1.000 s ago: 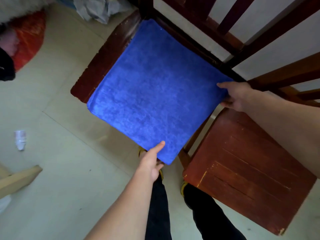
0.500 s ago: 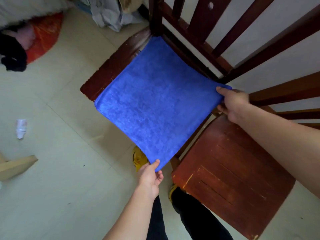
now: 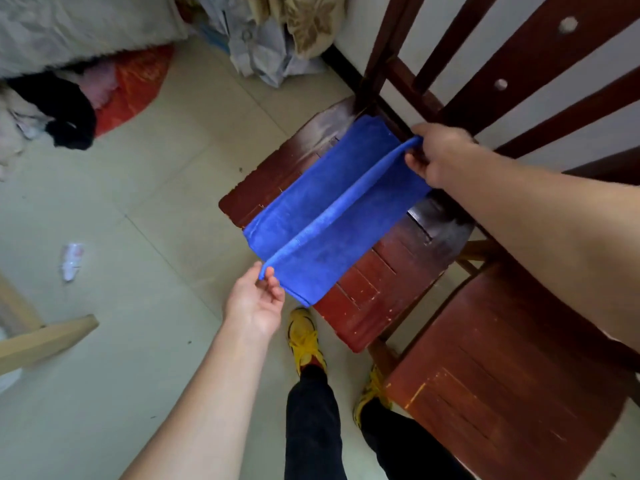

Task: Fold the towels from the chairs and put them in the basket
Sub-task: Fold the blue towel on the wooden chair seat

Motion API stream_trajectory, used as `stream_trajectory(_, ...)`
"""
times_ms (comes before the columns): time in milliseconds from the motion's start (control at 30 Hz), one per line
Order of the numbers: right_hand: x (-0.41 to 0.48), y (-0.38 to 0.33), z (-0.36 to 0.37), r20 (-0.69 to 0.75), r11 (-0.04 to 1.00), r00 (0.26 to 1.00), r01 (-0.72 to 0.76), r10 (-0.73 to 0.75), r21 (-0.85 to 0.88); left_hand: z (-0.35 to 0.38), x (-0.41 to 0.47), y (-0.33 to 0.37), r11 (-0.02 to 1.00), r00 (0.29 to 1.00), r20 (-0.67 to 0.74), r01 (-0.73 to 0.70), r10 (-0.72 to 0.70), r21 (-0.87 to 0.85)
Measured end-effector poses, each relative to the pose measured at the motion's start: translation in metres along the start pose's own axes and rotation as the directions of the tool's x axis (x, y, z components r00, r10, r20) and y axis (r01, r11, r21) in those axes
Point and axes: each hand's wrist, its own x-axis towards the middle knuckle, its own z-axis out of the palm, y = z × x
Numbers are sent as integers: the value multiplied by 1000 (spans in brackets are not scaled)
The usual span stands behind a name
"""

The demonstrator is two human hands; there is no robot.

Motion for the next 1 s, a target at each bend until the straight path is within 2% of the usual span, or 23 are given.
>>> stream_trajectory(133,17,-4,46,56,1000,998,-15,16,-11,16,30,38,998,1000,7,11,-11,-55)
stream_trajectory(233,20,0,68,157,998,987,-37,43,-42,22,52,58,997,998,-40,-54,52,-48)
stream_trajectory(300,21,7,73,129,997,992,-6,17,-81,28,58,63,970,972,-83,-209,220,125)
stream_trajectory(333,20,12,74,94,993,996,23,-12,-115,31,58,62,915,940,-56,-312,336,256)
stream_trajectory(400,14,25,77,61,986,997,63,-54,-157,38,59,54,703,852,149,-502,502,503)
stream_trajectory(433,11,34,78,82,984,996,47,-33,-170,41,60,47,577,816,297,-565,496,590)
stream_trajectory(467,7,43,80,121,980,993,12,12,-197,45,65,40,448,797,425,-596,429,666)
stream_trajectory(533,4,58,78,225,952,964,-67,139,-300,50,77,33,218,799,538,-595,268,774)
stream_trajectory(567,4,60,75,258,940,950,-84,176,-329,50,83,34,187,814,532,-574,233,797)
stream_trajectory(633,19,50,64,226,964,964,-77,137,-255,53,93,42,314,852,477,-523,216,792)
stream_trajectory(667,29,41,57,171,980,981,-55,88,-190,54,96,46,368,867,452,-499,211,785)
stream_trajectory(733,42,21,43,39,994,999,-2,7,-111,53,98,48,380,874,438,-485,209,788)
stream_trajectory(767,44,15,38,-7,995,1000,20,-21,-102,53,95,47,345,857,456,-515,242,785)
stream_trajectory(833,37,15,34,-49,996,998,46,-50,-82,53,88,36,186,795,524,-590,307,786)
stream_trajectory(867,30,24,34,-51,997,998,42,-46,-69,52,82,27,137,777,553,-609,299,781)
stream_trajectory(933,12,52,32,-25,998,1000,-11,9,-57,46,75,1,139,799,573,-598,182,789)
stream_trajectory(1000,-3,84,22,74,990,989,-121,126,-70,35,71,-23,142,850,524,-525,46,839)
